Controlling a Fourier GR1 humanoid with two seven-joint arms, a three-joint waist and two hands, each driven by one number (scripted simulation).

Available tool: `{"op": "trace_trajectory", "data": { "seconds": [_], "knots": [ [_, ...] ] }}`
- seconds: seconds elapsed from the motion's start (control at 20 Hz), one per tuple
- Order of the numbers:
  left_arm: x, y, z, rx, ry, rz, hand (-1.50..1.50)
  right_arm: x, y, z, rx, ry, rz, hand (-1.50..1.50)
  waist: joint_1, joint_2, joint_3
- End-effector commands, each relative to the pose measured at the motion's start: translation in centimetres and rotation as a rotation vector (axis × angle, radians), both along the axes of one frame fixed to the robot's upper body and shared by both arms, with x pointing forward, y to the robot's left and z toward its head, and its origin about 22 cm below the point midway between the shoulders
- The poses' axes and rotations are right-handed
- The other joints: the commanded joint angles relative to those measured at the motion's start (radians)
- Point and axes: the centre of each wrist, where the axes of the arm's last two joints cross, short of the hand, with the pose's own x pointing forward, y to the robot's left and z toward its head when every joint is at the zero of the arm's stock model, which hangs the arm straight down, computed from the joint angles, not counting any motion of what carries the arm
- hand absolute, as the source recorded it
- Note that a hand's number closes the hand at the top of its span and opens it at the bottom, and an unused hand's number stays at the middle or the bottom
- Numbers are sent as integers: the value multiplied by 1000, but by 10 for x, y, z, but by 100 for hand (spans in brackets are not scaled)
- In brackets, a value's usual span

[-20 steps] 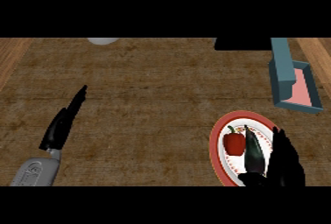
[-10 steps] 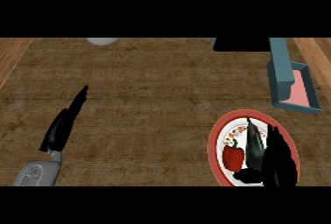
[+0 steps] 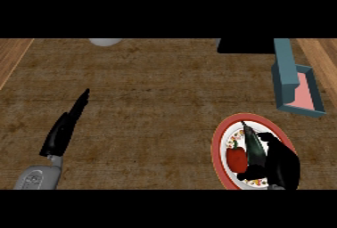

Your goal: Pick the eggplant from the plate and place it in the cardboard box

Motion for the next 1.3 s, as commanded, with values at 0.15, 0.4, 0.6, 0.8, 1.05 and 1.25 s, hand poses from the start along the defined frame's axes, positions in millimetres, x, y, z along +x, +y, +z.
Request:
{"op": "trace_trajectory", "data": {
  "seconds": [0.15,0.4,0.6,0.8,1.05,1.25],
  "knots": [
    [18,16,13,-1,-3,27,0,1,1,-14,-204,-87,26,150,-5,15,18],
    [-2,-1,7,9,5,5,0,17,-6,-13,-243,-131,-29,150,4,13,18],
    [4,7,10,11,-9,0,0,3,21,-1,-303,-187,-59,150,-1,12,18],
    [18,-13,14,17,-23,-29,0,53,46,32,-343,-103,266,150,32,20,18],
    [17,-24,8,-8,-23,-49,0,107,84,82,-355,-27,595,150,55,23,17],
    [5,2,5,9,8,-11,0,130,100,121,-372,-95,610,150,12,14,18]
  ]
}}
